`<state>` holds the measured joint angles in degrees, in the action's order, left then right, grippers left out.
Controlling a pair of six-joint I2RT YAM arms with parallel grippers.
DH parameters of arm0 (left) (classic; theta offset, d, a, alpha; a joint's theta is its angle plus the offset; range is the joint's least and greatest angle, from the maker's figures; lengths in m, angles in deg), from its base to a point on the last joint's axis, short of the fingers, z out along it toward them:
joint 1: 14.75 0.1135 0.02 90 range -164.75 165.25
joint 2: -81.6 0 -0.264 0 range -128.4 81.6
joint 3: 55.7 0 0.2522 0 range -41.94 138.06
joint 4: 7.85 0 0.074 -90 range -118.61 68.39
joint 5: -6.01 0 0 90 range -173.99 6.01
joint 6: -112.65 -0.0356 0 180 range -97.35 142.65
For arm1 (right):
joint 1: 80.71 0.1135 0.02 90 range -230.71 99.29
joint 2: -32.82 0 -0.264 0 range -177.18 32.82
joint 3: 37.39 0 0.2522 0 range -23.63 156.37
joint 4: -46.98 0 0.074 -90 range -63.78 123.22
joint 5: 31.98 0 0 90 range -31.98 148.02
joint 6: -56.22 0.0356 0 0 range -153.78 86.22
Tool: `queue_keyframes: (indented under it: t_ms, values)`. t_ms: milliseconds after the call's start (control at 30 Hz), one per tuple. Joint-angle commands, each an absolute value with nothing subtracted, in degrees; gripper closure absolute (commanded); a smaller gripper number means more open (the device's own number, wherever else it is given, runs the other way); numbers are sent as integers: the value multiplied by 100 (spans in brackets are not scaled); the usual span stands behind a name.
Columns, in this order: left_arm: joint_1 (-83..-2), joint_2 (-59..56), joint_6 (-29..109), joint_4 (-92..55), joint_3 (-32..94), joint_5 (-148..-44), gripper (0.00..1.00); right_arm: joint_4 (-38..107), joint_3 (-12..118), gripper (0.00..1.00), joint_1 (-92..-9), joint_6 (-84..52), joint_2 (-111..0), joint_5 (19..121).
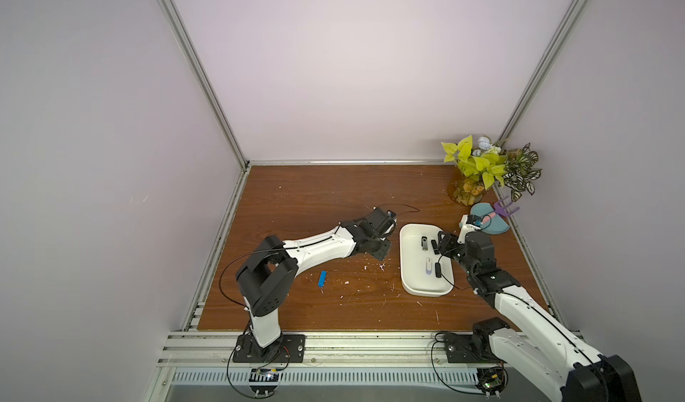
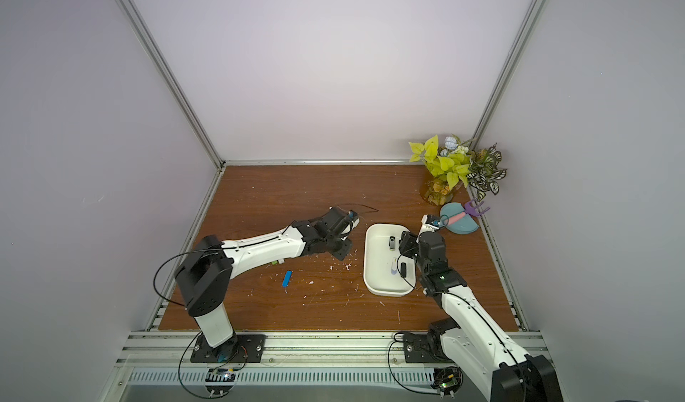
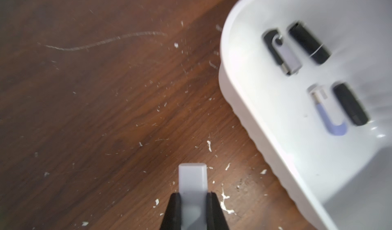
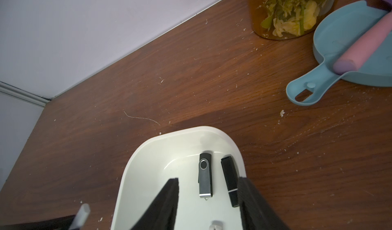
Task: Put the usb flash drive into the storage box
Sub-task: Pick up the USB flash from the center of the board, then place the USB flash in the storage box.
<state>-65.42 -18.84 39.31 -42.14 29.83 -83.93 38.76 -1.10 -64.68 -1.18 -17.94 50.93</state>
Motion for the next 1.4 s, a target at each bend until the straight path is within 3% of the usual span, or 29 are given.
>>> queue_keyframes:
  t_ms: [0,333,767,1367]
  values:
    - [-6845,-1649,4609,-4306,3298,-8493,98,4089,6,49,-6486,-82,-1782,5109]
    - [-7514,-2909,6852,-4360,4943,-7884,99,3677,-74,49,-6688,47,-1273,4079]
    - [-7629,-4636,7485,-5180,6440,-7286,100,3759,-167,49,-6875,146,-1139,4339]
    - [-7504,-5603,7682,-5187,7051,-6862,99,3867,-220,49,-6898,138,-1205,4633]
